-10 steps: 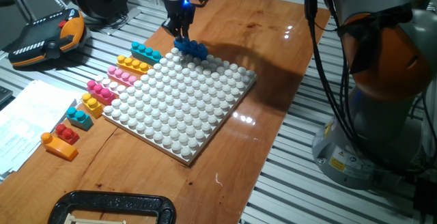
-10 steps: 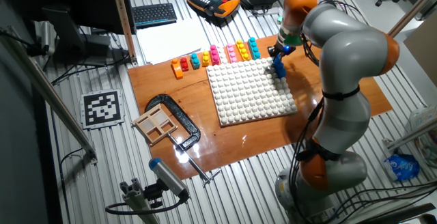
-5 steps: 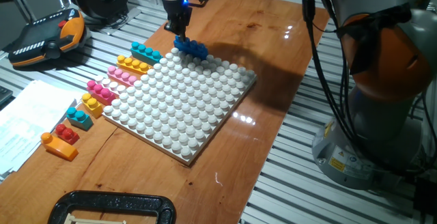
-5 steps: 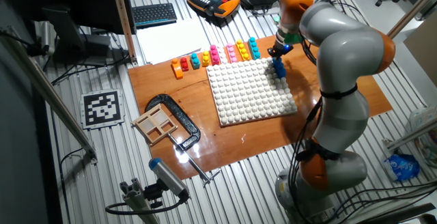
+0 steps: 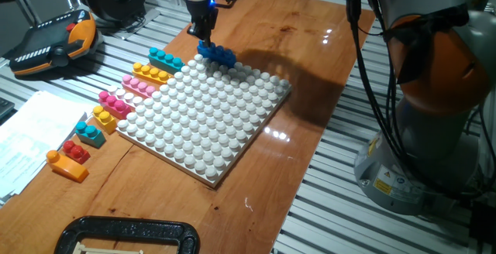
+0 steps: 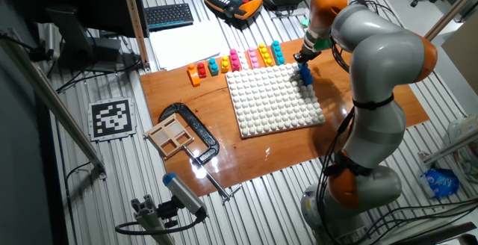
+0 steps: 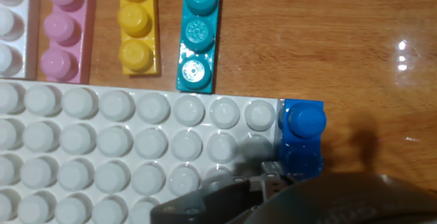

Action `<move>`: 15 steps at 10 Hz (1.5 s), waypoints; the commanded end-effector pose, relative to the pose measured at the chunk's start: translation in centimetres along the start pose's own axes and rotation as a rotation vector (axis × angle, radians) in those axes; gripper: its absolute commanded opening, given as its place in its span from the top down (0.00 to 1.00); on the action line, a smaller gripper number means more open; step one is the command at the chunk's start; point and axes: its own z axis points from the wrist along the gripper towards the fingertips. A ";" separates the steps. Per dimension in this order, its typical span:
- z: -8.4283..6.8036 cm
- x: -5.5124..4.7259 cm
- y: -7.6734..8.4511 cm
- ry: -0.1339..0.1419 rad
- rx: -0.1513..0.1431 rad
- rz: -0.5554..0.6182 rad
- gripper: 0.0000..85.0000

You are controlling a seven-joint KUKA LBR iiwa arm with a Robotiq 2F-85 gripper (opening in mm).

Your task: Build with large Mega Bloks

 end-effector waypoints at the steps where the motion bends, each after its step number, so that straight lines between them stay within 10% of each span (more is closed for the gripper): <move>1: 0.0 0.0 0.0 -0.004 0.000 0.000 1.00; 4: 0.0 0.0 0.0 -0.007 -0.002 0.036 1.00; 5: 0.0 -0.3 0.6 -0.009 -0.001 0.059 0.80; 7: 0.1 -1.6 2.0 -0.019 0.009 0.080 0.80; 8: 0.4 -2.3 2.2 -0.018 -0.001 0.085 0.60; 15: 0.4 -5.0 3.9 0.002 0.011 0.095 0.60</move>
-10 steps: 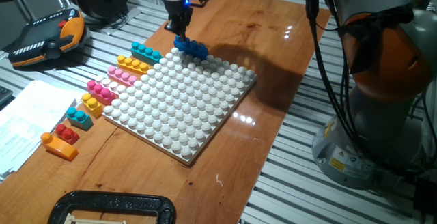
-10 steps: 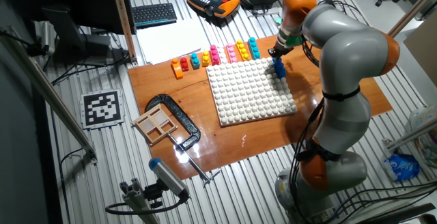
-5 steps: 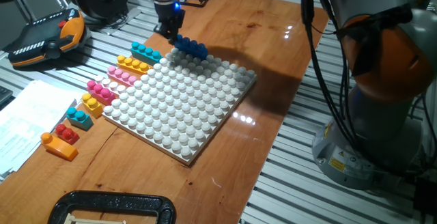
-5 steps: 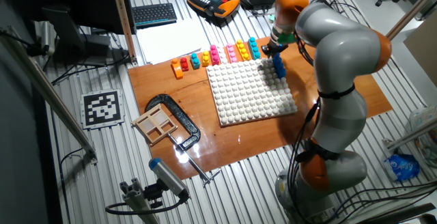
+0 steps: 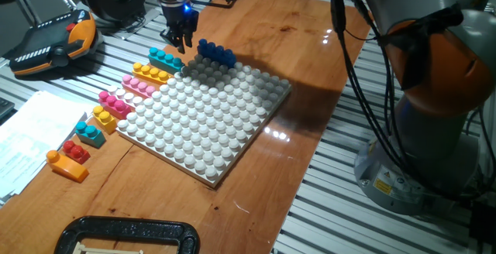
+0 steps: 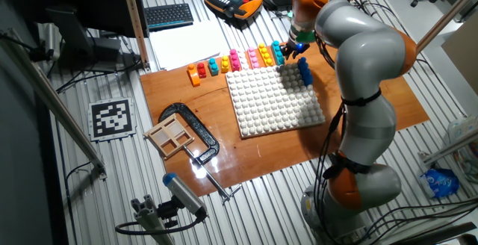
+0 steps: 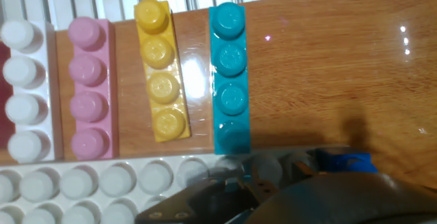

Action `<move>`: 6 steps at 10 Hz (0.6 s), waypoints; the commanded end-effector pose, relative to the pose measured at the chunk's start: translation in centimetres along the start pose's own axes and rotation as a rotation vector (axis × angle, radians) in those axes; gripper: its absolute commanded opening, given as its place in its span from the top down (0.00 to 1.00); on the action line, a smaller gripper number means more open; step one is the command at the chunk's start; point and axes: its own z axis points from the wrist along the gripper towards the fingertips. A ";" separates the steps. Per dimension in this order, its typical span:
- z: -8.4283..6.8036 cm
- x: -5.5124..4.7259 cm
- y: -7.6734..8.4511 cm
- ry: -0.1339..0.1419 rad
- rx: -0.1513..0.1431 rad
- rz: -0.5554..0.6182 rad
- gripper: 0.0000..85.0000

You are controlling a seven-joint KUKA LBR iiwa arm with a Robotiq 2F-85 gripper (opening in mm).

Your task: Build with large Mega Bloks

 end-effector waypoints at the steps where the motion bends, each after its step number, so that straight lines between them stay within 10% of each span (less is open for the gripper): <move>1: 0.0 0.0 0.0 0.007 0.002 -0.010 0.60; 6: 0.0 0.0 0.0 -0.034 0.005 -0.010 0.60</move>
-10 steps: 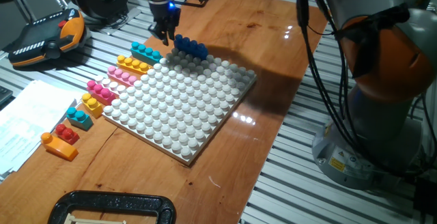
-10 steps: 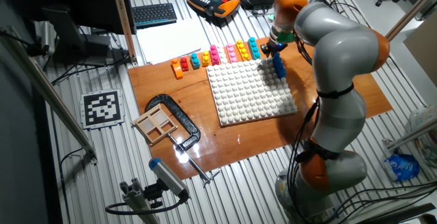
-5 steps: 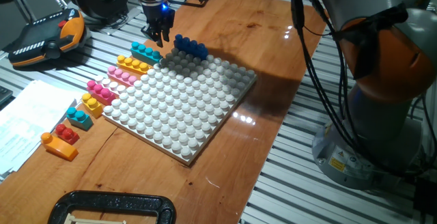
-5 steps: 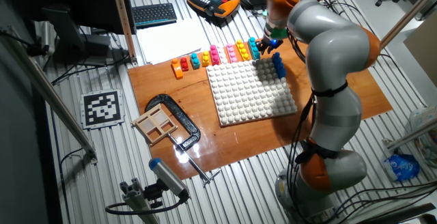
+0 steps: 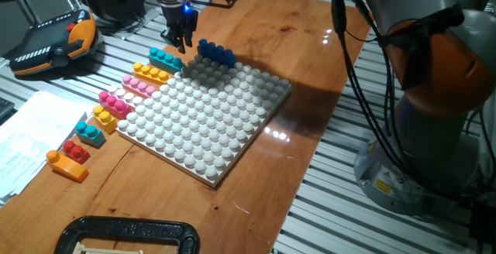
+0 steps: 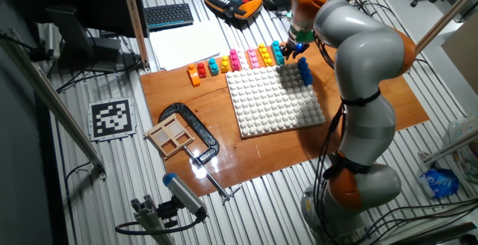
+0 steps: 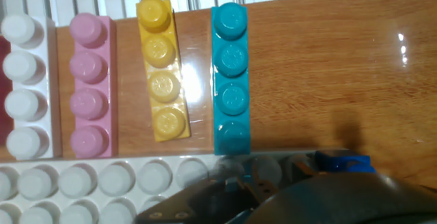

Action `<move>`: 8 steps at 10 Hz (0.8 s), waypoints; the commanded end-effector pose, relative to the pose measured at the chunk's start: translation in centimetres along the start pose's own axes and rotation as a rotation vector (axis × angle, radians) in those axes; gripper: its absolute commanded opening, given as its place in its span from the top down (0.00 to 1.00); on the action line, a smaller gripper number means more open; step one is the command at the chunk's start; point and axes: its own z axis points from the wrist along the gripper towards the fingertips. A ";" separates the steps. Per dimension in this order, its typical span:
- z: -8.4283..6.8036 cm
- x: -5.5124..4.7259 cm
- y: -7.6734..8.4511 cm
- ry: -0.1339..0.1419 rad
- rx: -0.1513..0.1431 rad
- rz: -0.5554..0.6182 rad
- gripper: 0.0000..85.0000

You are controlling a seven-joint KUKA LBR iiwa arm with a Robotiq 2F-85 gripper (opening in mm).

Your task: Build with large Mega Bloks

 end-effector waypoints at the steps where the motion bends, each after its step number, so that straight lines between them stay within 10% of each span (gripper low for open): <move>1: 0.0 0.0 0.0 -0.004 -0.005 0.005 0.60; 8: 0.5 -3.1 0.9 0.009 -0.012 0.013 0.60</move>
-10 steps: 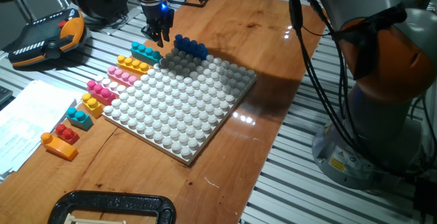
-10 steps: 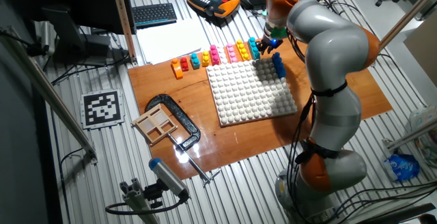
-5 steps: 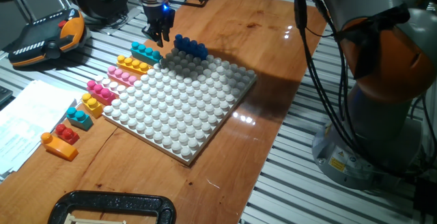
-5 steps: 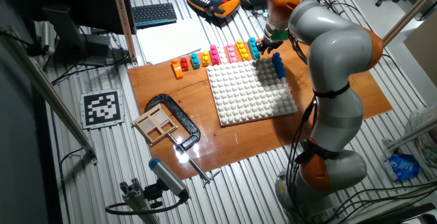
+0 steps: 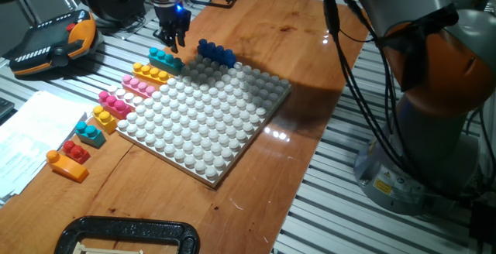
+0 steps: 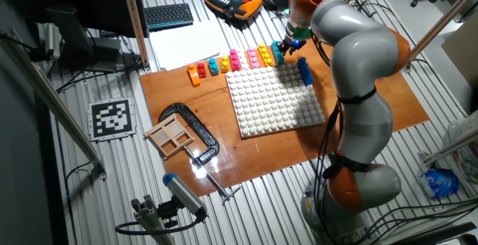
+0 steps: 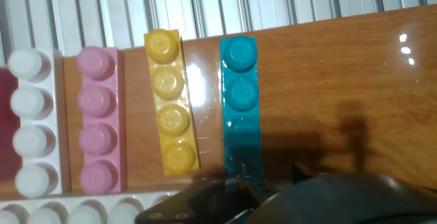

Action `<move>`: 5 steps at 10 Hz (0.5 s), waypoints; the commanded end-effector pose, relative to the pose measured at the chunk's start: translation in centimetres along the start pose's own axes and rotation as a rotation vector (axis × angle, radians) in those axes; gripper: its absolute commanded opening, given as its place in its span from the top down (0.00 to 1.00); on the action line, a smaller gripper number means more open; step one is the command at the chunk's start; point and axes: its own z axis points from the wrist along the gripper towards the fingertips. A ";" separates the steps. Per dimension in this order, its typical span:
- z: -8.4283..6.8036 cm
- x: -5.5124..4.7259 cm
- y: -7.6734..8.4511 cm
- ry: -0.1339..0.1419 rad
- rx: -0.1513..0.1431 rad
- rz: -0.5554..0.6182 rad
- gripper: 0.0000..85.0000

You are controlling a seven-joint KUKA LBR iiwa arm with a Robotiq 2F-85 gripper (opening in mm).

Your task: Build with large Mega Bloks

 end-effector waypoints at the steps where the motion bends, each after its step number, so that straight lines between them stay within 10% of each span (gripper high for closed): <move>1: 0.0 -0.5 0.0 0.005 -0.004 0.000 0.60; 5: 0.2 -2.0 0.4 0.002 -0.005 0.009 0.60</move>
